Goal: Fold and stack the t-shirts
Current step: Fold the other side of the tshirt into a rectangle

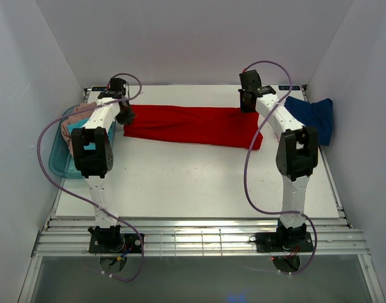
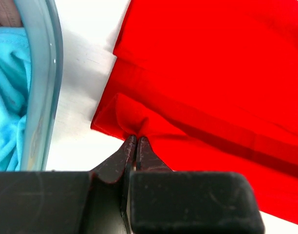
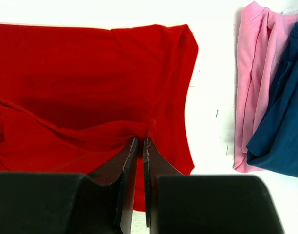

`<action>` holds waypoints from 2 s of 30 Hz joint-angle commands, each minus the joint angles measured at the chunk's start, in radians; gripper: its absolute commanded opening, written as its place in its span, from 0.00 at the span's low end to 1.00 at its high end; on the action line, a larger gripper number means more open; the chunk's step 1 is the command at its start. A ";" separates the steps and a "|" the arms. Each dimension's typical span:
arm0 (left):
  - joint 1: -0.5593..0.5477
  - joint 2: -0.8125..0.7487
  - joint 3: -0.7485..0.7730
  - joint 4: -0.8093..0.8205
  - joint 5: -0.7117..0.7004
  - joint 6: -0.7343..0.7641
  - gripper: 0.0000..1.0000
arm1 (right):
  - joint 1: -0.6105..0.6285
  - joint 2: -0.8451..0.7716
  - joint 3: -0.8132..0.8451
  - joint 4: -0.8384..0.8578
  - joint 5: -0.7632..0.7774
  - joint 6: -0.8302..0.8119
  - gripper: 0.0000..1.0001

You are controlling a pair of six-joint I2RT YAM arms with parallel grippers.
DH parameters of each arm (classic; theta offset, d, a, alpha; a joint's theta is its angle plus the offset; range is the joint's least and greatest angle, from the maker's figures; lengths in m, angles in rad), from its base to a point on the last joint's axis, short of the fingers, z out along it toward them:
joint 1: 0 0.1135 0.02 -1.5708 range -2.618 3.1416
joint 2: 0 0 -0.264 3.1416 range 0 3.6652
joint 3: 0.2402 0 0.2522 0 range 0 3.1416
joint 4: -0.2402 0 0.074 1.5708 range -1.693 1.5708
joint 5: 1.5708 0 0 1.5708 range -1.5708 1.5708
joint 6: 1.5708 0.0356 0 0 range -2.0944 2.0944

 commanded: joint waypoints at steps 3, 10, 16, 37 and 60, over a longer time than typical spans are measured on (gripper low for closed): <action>0.014 0.033 0.026 0.022 0.024 -0.009 0.10 | -0.010 0.017 0.048 0.017 -0.006 -0.002 0.12; 0.014 0.036 0.008 0.042 0.025 -0.012 0.08 | -0.013 0.011 0.026 0.033 0.006 0.002 0.12; 0.017 0.027 -0.011 0.054 0.008 -0.015 0.06 | -0.025 0.020 0.019 0.035 0.017 0.004 0.12; 0.058 0.021 0.018 0.070 0.045 -0.024 0.06 | -0.055 0.036 0.025 0.049 0.012 0.010 0.12; 0.081 0.188 0.224 0.028 0.145 -0.018 0.44 | -0.064 0.160 0.114 0.049 -0.040 0.027 0.13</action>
